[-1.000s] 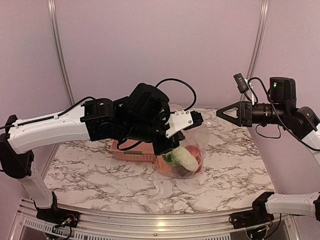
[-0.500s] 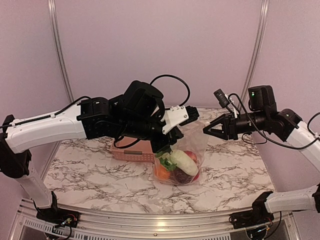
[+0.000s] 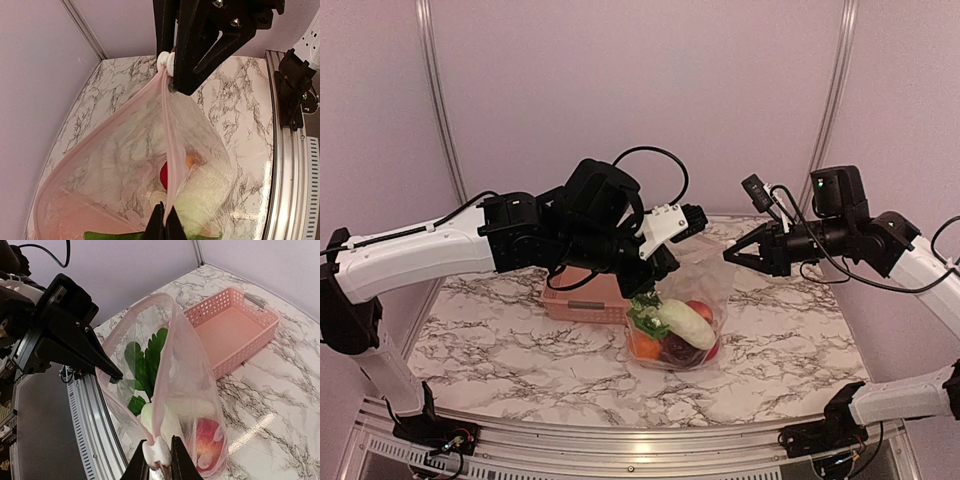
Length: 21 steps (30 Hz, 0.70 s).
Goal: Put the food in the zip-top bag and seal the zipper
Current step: Pass from the left arm to the right
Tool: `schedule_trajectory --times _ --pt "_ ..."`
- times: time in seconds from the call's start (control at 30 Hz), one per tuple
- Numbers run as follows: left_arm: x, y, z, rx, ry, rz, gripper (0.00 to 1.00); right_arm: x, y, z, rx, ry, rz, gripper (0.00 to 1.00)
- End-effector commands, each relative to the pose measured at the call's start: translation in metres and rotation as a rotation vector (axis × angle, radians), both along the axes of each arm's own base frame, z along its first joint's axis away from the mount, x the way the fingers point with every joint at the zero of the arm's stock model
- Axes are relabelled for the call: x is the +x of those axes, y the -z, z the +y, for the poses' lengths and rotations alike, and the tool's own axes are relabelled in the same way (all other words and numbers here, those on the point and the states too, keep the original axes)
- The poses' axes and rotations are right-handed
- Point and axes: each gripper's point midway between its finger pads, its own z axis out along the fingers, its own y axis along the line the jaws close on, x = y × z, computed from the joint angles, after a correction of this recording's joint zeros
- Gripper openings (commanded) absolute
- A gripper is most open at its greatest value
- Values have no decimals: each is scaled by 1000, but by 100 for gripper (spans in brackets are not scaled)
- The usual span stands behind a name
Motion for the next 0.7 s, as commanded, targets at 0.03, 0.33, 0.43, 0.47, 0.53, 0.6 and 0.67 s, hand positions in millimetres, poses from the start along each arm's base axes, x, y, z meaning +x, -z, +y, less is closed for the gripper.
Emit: schedule_trajectory --times 0.03,0.33,0.43,0.47,0.53,0.6,0.67 --pt "8 -10 2 -52 -11 11 0 6 -9 0 -22 13 -48 14" --pt "16 -9 4 -68 -22 29 0 9 -2 -1 -40 28 -38 10" --pt "16 -9 4 -67 -22 29 0 12 -7 1 -30 29 -49 3" --pt "16 -8 4 -63 -22 30 0 13 -9 2 -28 29 -53 0" --pt "16 -9 5 -57 -21 31 6 15 -14 4 -25 24 -64 0" --pt "15 -24 7 -75 -22 23 26 13 -22 8 -28 5 -81 0" --pt "14 -51 9 -121 -24 6 43 9 -29 13 -37 -17 -95 0"
